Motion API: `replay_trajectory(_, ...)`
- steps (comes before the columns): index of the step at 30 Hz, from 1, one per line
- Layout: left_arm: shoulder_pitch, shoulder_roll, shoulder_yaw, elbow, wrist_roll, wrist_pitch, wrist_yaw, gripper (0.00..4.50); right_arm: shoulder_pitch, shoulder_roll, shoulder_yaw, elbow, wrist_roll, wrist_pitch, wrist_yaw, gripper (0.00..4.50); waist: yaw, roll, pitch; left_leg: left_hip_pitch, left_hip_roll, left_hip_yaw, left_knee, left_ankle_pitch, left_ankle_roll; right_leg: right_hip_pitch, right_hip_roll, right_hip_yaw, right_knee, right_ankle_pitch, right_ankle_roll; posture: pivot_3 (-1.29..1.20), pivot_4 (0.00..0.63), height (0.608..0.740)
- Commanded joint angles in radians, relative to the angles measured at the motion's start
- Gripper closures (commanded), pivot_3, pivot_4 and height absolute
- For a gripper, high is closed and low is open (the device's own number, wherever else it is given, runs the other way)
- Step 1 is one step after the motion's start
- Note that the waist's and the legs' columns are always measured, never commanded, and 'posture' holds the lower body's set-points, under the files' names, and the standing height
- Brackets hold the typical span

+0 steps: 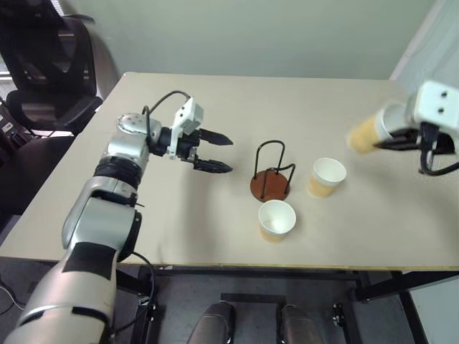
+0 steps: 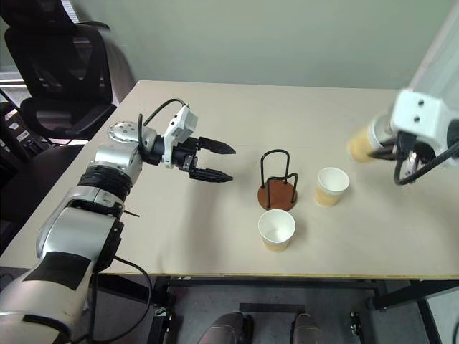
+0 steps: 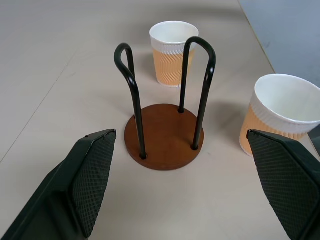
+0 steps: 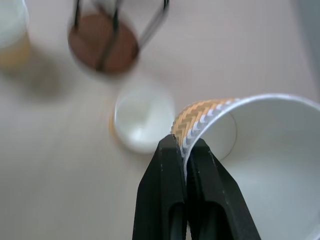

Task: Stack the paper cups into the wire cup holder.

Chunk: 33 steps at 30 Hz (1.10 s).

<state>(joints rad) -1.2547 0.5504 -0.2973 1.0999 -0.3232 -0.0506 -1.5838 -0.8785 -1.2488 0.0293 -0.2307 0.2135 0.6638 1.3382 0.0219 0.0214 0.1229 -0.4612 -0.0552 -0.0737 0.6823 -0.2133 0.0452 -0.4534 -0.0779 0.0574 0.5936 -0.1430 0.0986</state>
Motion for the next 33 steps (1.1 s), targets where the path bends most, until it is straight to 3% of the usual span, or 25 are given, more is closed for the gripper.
replay_trajectory(1, -0.038, 0.0, 0.028, 0.013, 0.007, -0.021, -0.031, 0.0, -0.103, 0.047, 0.048, -0.02, 0.014, 0.064, -0.014, 4.45, -0.001, 0.0, 0.0, 0.0, 0.0, 0.0, 0.0, 0.0, -0.001, 0.0, 0.0, 0.0, 0.0, 0.0, 0.0, 0.0, 0.15, 0.74)
replay_trajectory(6, -0.045, -0.017, 0.033, 0.025, 0.015, -0.027, -0.031, 0.0, -0.24, 0.176, 0.141, -0.001, -0.004, 0.094, -0.033, 4.45, -0.004, 0.0, 0.0, -0.001, 0.0, 0.0, 0.0, 0.0, -0.001, -0.002, -0.001, 0.0, 0.001, 0.0, 0.0, 0.0, 0.15, 0.74)
replay_trajectory(14, -0.04, -0.013, 0.036, 0.013, 0.012, -0.023, -0.031, 0.0, -0.261, 0.305, 0.214, 0.006, -0.001, 0.1, -0.05, 4.45, -0.003, 0.0, 0.0, -0.005, 0.0, -0.002, 0.0, 0.001, -0.003, -0.006, -0.001, -0.001, 0.002, -0.001, -0.001, 0.0, 0.15, 0.74)
replay_trajectory(33, -0.022, 0.0, 0.04, -0.007, 0.007, -0.012, -0.031, 0.0, -0.173, 0.333, 0.283, -0.029, -0.011, 0.077, -0.028, 4.45, -0.004, 0.0, 0.0, -0.01, 0.0, -0.003, 0.001, 0.002, -0.005, -0.01, 0.0, -0.002, 0.003, 0.001, 0.0, 0.0, 0.15, 0.74)
